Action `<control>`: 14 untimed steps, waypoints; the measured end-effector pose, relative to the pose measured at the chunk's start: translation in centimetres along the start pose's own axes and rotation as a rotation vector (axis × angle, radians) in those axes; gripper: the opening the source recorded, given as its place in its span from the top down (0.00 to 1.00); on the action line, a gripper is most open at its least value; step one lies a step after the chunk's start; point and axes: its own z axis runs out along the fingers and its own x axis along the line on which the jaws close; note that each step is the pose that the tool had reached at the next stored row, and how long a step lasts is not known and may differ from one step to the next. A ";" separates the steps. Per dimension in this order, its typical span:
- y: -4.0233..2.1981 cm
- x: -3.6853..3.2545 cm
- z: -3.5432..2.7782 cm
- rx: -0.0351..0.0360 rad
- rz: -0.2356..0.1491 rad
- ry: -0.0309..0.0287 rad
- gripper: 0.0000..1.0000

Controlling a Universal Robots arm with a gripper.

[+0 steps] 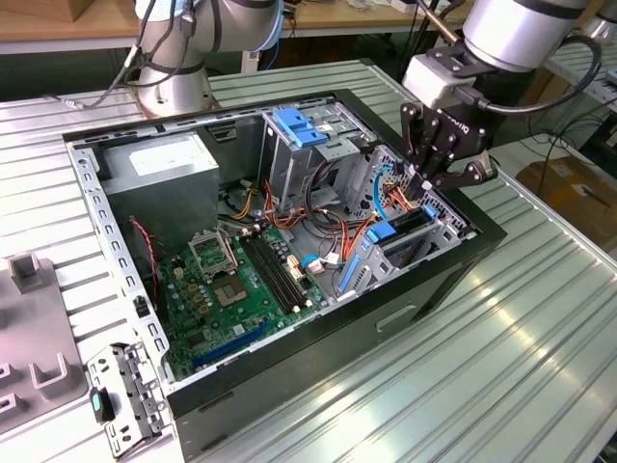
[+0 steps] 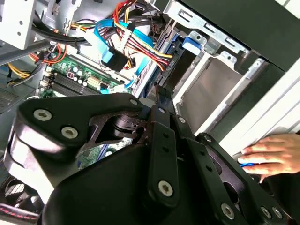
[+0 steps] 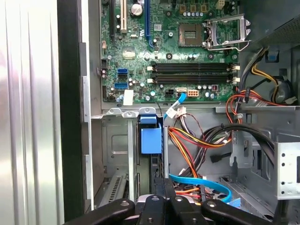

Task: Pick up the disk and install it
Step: 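Insert the second disk wire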

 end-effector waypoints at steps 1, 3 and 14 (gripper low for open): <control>-0.02 0.00 -0.23 0.0000 0.000 0.0001 0.89; -0.08 -0.01 -0.46 0.0000 0.000 0.0020 0.89; -0.67 -1.89 -0.50 -0.0108 -0.001 0.0503 0.89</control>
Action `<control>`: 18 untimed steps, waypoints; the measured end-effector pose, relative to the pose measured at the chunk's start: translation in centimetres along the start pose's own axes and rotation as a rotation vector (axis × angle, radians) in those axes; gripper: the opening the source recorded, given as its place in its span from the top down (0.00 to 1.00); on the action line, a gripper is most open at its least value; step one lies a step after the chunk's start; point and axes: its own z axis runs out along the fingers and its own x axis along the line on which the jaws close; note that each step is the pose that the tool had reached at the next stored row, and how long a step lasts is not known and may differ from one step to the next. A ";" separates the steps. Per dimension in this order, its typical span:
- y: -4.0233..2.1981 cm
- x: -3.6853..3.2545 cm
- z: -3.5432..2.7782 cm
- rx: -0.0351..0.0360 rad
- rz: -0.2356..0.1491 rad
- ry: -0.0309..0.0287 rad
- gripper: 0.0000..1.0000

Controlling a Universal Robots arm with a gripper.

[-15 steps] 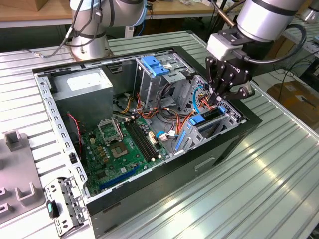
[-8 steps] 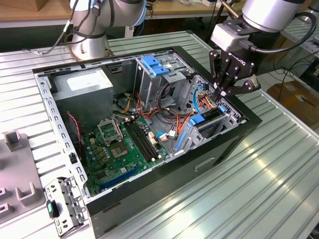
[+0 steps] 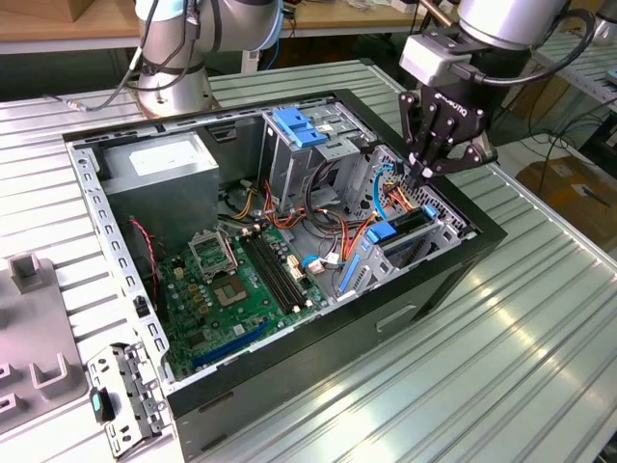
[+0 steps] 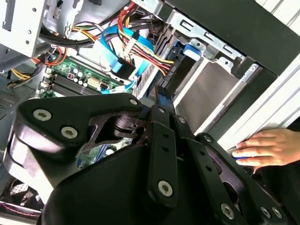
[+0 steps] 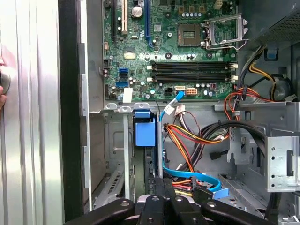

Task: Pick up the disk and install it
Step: 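Insert the second disk wire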

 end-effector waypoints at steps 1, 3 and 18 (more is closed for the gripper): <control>-0.02 -0.17 -0.08 -0.0017 0.000 0.0054 0.89; -0.04 -0.57 -0.26 -0.0028 0.000 0.0149 0.89; -0.37 -4.01 -1.76 -0.0144 -0.001 0.0583 0.89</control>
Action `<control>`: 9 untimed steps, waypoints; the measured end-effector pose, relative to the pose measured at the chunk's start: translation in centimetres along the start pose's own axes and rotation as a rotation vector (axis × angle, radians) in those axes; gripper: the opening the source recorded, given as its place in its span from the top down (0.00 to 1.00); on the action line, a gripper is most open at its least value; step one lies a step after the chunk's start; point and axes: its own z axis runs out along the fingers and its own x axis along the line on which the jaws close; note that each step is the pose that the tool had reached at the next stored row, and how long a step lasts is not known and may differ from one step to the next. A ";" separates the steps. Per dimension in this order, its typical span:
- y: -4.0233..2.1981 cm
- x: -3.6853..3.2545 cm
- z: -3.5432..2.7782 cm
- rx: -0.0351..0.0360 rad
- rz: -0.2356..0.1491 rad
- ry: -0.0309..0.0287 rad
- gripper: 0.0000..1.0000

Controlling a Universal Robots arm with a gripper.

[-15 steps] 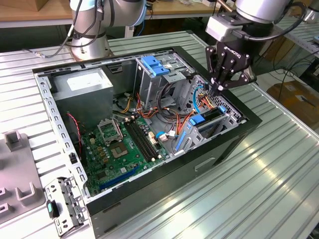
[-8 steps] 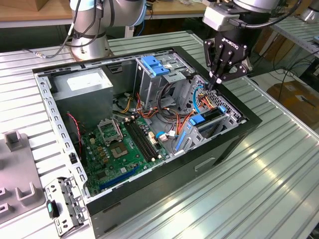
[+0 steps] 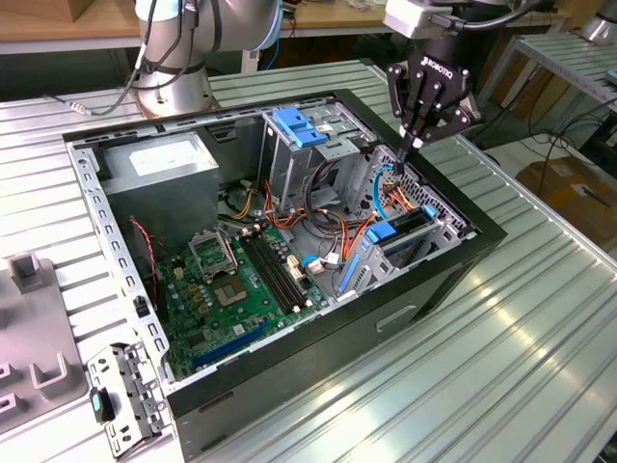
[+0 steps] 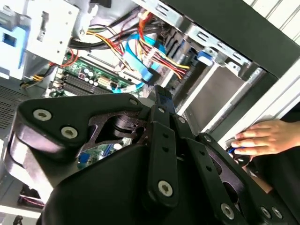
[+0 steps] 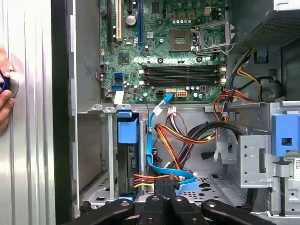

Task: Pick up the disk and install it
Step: 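Insert the second disk wire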

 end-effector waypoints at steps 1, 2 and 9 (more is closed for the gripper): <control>-0.17 -0.64 -0.03 -0.0064 0.000 0.0027 0.89; -0.35 -1.07 0.08 -0.0143 -0.001 0.0072 0.89; -1.28 -2.11 0.48 -0.0281 -0.001 0.0596 0.89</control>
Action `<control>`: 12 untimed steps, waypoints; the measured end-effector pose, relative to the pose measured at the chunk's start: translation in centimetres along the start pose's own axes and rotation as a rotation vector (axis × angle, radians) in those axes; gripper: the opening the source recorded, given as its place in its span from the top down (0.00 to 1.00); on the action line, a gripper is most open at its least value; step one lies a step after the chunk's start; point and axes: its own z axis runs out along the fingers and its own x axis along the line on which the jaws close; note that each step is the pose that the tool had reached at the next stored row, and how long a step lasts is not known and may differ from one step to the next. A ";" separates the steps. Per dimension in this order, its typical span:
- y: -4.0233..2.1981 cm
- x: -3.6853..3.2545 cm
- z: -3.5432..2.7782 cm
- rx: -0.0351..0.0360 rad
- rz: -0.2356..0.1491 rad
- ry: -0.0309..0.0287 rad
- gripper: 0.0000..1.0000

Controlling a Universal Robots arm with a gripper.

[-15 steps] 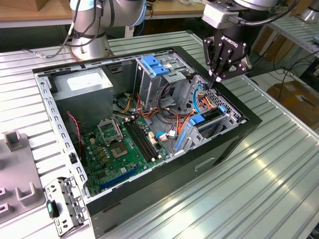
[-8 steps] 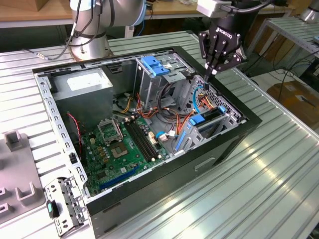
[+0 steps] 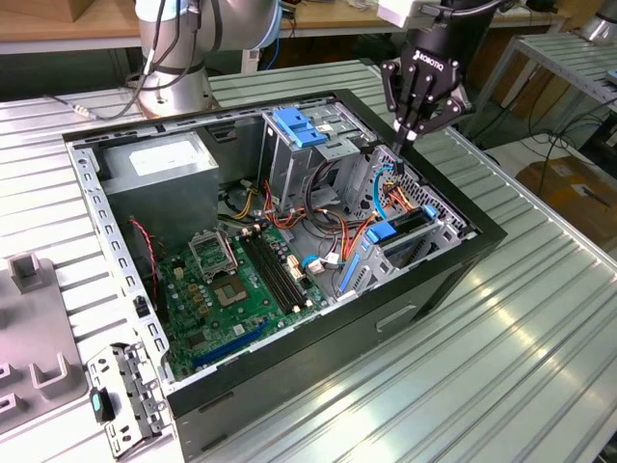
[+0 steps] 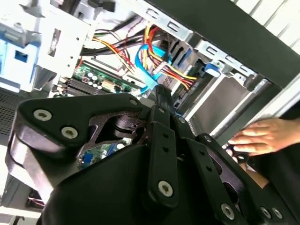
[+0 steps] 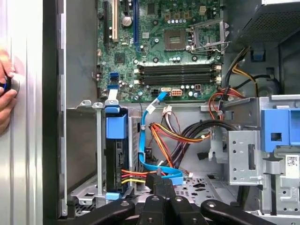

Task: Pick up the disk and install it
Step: 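Insert the second disk wire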

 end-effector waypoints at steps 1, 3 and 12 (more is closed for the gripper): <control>-0.02 -0.02 0.04 -0.0002 0.000 0.0099 0.89; -0.07 -0.09 0.18 -0.0006 0.001 0.0301 0.89; -0.18 -1.30 2.56 -0.0007 0.001 0.0385 0.70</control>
